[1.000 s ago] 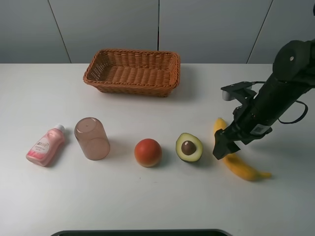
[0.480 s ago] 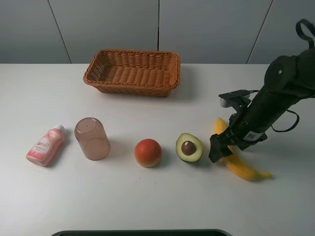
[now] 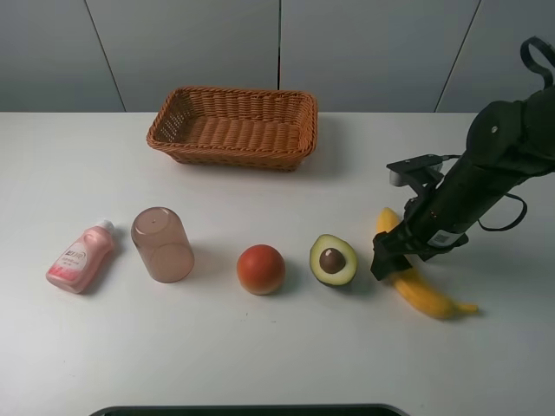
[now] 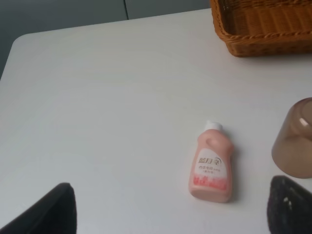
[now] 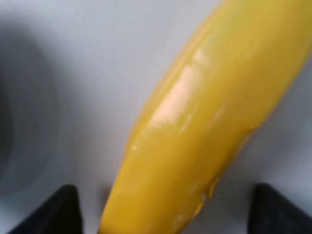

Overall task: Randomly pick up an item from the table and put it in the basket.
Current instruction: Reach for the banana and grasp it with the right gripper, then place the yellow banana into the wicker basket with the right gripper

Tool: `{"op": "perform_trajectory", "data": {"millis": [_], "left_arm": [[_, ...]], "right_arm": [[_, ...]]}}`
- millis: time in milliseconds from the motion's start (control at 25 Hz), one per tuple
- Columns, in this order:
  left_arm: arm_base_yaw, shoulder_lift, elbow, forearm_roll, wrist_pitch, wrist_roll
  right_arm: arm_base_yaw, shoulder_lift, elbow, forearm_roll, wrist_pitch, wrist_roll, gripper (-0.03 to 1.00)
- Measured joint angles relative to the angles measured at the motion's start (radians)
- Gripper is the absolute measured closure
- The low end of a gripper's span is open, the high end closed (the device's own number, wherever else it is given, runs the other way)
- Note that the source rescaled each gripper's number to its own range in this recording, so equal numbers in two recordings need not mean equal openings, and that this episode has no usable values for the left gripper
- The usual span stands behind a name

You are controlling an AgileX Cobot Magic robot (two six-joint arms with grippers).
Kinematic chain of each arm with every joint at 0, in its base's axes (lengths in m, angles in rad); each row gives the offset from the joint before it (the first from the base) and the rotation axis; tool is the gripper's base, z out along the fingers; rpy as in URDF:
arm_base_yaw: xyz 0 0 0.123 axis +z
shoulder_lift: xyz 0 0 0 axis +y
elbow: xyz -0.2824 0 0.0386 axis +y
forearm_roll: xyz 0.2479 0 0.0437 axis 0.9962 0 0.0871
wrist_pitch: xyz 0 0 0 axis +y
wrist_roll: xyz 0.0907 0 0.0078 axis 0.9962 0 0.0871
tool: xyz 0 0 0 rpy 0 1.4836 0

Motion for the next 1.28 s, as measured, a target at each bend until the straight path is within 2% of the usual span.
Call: {"op": "perform_trajectory", "data": {"millis": [80, 120, 160, 760, 1000, 1160, 1280], "left_arm": [[0.0, 0.0, 0.0, 0.0, 0.0, 0.0], [0.0, 0.0, 0.0, 0.0, 0.0, 0.0], [0.0, 0.0, 0.0, 0.0, 0.0, 0.0], [0.0, 0.0, 0.0, 0.0, 0.0, 0.0], [0.0, 0.0, 0.0, 0.0, 0.0, 0.0], [0.0, 0.0, 0.0, 0.0, 0.0, 0.0], [0.0, 0.0, 0.0, 0.0, 0.0, 0.0]], "right_arm": [[0.0, 0.007, 0.001, 0.0, 0.0, 0.014, 0.78], [0.0, 0.008, 0.002, -0.002, 0.0, 0.015, 0.97], [0.0, 0.008, 0.004, -0.002, 0.0, 0.018, 0.94], [0.0, 0.008, -0.001, -0.013, 0.017, 0.022, 0.94], [0.0, -0.03, -0.094, -0.09, 0.189, 0.05, 0.94], [0.0, -0.119, -0.233, -0.168, 0.314, 0.087, 0.94], [0.0, -0.18, -0.352, -0.198, 0.347, 0.086, 0.94]]}}
